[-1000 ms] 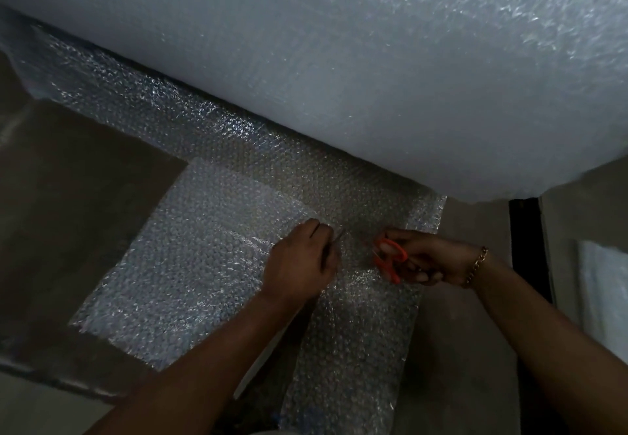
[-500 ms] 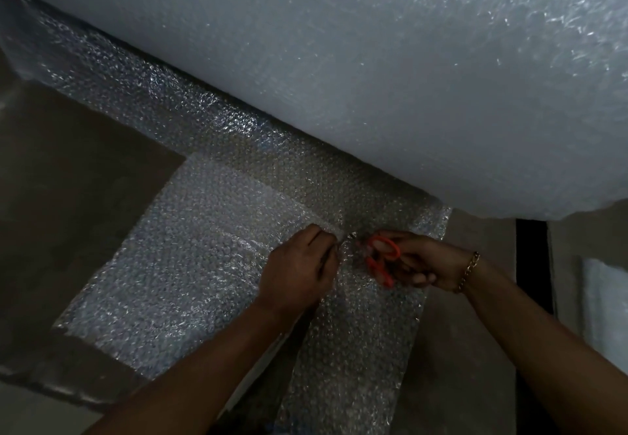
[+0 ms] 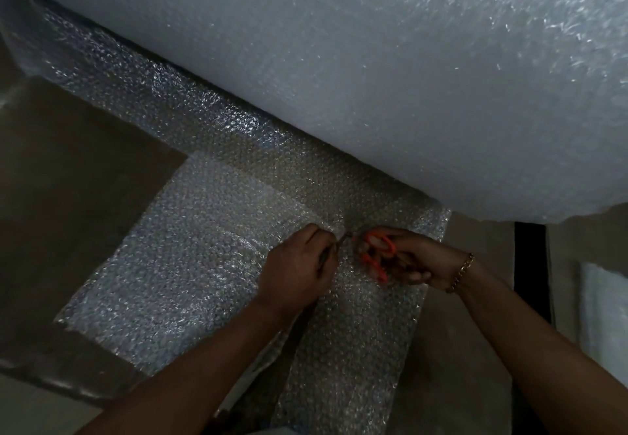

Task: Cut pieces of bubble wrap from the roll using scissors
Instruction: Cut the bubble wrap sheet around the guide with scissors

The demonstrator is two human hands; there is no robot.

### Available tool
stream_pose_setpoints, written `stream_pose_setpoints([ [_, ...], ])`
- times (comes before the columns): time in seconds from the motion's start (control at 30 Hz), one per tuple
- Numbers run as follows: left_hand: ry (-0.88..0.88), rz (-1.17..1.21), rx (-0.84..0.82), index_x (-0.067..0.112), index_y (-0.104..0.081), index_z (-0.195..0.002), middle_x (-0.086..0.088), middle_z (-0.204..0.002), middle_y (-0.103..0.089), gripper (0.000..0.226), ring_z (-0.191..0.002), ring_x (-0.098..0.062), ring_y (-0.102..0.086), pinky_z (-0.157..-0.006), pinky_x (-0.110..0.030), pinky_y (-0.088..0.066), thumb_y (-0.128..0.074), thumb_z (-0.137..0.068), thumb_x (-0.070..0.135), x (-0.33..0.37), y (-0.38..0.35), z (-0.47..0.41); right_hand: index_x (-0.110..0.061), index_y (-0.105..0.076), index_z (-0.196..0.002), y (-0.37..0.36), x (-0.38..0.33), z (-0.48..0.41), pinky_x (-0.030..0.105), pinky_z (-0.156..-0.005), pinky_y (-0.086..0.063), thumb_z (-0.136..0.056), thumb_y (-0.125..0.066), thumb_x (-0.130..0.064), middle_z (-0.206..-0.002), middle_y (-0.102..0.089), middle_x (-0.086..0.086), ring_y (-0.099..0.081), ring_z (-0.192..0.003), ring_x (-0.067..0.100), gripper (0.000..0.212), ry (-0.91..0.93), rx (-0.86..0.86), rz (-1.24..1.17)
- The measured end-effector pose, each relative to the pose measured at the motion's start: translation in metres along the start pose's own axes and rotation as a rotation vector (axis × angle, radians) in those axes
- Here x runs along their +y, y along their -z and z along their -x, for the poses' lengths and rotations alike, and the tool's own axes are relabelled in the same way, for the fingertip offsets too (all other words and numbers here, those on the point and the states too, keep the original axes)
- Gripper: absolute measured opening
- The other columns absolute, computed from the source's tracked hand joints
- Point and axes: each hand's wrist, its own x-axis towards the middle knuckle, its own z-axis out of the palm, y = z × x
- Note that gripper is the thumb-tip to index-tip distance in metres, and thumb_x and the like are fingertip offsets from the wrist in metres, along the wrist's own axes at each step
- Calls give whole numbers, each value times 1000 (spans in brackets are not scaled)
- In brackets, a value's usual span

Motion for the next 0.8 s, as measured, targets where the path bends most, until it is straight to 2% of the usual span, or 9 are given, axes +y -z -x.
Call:
stream_pose_setpoints([
  [0.13, 28, -56, -61, 19, -65, -108, 5, -103, -64, 22, -79, -15, -64, -58, -27, -49, -65, -91, 33, 1, -1, -1, -12, -57, -97, 2, 0, 1, 14, -32, -14, -73, -71, -51, -79, -66, 16, -31, -31, 7, 47, -6, 12, 39],
  [0.3, 77, -176, -152, 22, -56, -119, 1, -116, -62, 32, -91, -22, -66, -66, -32, -49, -56, -94, 40, 12, 2, -11, -8, -55, -102, 4, -2, 0, 14, -31, -17, -67, -72, -49, -79, -66, 17, -31, -31, 6, 56, -21, 4, 85],
  [0.43, 68, -255, -103, 23, -60, -108, 3, -104, -64, 23, -81, -20, -66, -57, -30, -47, -56, -93, 39, 17, -2, -11, -10, -57, -103, 5, -7, 0, 14, -31, -17, -75, -65, -39, -75, -68, 11, -34, -31, 5, 42, -55, 61, 175],
  [0.53, 31, -226, -38, 22, -66, -103, 4, -96, -65, 16, -74, -17, -64, -54, -28, -46, -59, -94, 34, 12, -9, -5, -11, -58, -103, 7, -11, 0, 14, -32, -18, -78, -62, -37, -80, -68, 15, -34, -33, 5, 37, -63, 54, 199],
  [0.73, -1, -197, 8, 21, -67, -100, 4, -94, -64, 14, -74, -16, -62, -55, -29, -49, -57, -97, 29, 8, -11, -2, -10, -57, -105, 7, -17, -1, 14, -31, -18, -79, -70, -36, -83, -64, 20, -34, -33, 4, 39, -66, 31, 219],
  [0.8, 2, -195, 1, 21, -67, -100, 4, -94, -64, 14, -74, -16, -62, -54, -29, -48, -57, -96, 29, 8, -11, -3, -10, -58, -103, 8, -18, -2, 14, -31, -17, -74, -71, -42, -81, -64, 19, -33, -33, 5, 45, -59, 21, 217],
])
